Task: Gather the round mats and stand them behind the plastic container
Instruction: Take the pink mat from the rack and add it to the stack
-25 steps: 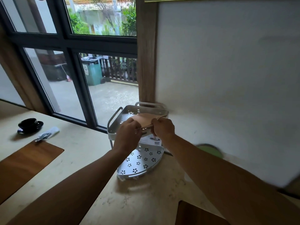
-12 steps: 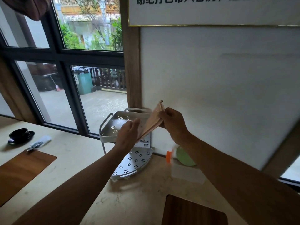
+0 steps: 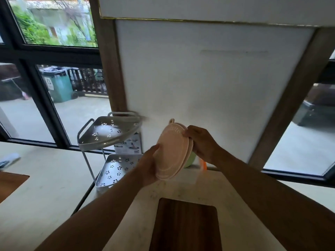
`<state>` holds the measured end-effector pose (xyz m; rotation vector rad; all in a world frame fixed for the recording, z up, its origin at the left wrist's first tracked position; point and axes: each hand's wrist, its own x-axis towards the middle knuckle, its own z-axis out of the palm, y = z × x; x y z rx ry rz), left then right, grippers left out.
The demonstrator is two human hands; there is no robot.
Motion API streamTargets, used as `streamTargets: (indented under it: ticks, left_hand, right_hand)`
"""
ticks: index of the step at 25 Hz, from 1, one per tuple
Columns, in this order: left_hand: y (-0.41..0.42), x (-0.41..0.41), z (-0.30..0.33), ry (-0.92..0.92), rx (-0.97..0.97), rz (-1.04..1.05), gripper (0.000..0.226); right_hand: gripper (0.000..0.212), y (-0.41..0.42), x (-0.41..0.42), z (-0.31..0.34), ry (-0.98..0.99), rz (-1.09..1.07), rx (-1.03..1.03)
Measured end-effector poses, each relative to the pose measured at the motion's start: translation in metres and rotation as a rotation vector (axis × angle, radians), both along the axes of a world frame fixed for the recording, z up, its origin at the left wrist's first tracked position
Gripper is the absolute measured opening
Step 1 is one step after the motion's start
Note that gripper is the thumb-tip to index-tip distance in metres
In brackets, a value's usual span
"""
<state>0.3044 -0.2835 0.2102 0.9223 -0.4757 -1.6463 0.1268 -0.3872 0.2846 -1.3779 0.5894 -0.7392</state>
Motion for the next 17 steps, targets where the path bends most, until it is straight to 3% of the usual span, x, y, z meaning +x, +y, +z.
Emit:
streamTargets:
  ticks: [3, 8, 12, 14, 17]
  left_hand:
    - [-0.006, -0.018, -0.006, -0.155, -0.06, 0.065, 0.046]
    - [-0.013, -0.036, -0.021, -0.219, 0.062, 0.136, 0.046]
    - [-0.014, -0.047, -0.031, -0.204, 0.025, 0.167, 0.038]
    - [-0.014, -0.048, -0.036, -0.22, 0.017, 0.162, 0.034]
    - [-0.017, -0.047, -0.046, -0.258, 0.042, 0.136, 0.037]
  right_hand:
    - [0.01, -0.002, -0.027, -0.013, 0.05, -0.106, 0.039]
    - [0.023, -0.002, -0.047, -0.041, 0.158, -0.216, 0.201]
    - [0.023, -0.011, -0.053, -0.055, 0.176, -0.182, 0.31]
    - [0.031, -0.013, -0.052, -0.062, 0.174, -0.174, 0.324]
    - [0.022, -0.012, -0.046, -0.077, 0.173, -0.163, 0.276]
